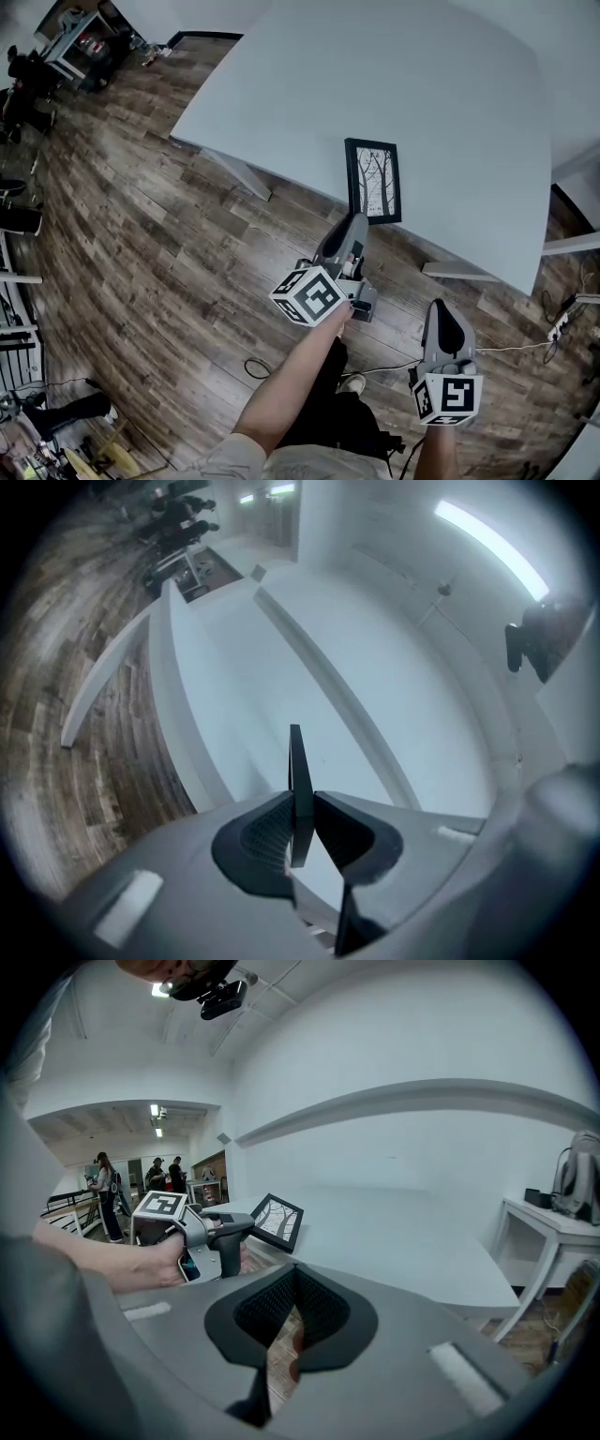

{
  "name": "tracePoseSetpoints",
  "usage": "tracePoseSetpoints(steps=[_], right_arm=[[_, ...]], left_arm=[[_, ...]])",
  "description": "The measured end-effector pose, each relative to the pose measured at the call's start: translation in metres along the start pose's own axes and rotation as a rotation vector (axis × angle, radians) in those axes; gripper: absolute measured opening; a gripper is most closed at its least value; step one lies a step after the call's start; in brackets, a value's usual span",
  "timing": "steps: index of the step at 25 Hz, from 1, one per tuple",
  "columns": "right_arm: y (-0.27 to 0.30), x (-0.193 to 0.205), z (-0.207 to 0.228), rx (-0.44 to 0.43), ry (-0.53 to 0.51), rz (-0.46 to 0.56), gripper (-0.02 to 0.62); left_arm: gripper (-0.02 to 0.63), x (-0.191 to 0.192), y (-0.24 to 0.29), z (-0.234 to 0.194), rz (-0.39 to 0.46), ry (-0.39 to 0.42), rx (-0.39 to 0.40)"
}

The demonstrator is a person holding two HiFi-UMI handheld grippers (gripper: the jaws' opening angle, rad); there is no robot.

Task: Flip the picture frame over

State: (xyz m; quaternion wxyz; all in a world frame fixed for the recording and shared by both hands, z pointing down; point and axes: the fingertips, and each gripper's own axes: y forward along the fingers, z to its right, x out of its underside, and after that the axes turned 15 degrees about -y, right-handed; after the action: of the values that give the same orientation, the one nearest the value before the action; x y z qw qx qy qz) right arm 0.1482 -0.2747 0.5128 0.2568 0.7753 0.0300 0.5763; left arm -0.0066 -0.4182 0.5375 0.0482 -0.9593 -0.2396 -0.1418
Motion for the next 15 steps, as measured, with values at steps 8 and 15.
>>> tracePoseSetpoints(steps=[8,15], right_arm=[[-0.002,-0.007,-0.002,0.004,0.009,0.017,0.023],[-0.004,-0.012,-0.001,0.007,0.012,0.027,0.023]], left_arm=[[0.069,-0.020,0.000,0.036,-0.024,0.438,-0.074],[0.069,-0.020,0.007,0.056,-0.072,0.802,-0.131]])
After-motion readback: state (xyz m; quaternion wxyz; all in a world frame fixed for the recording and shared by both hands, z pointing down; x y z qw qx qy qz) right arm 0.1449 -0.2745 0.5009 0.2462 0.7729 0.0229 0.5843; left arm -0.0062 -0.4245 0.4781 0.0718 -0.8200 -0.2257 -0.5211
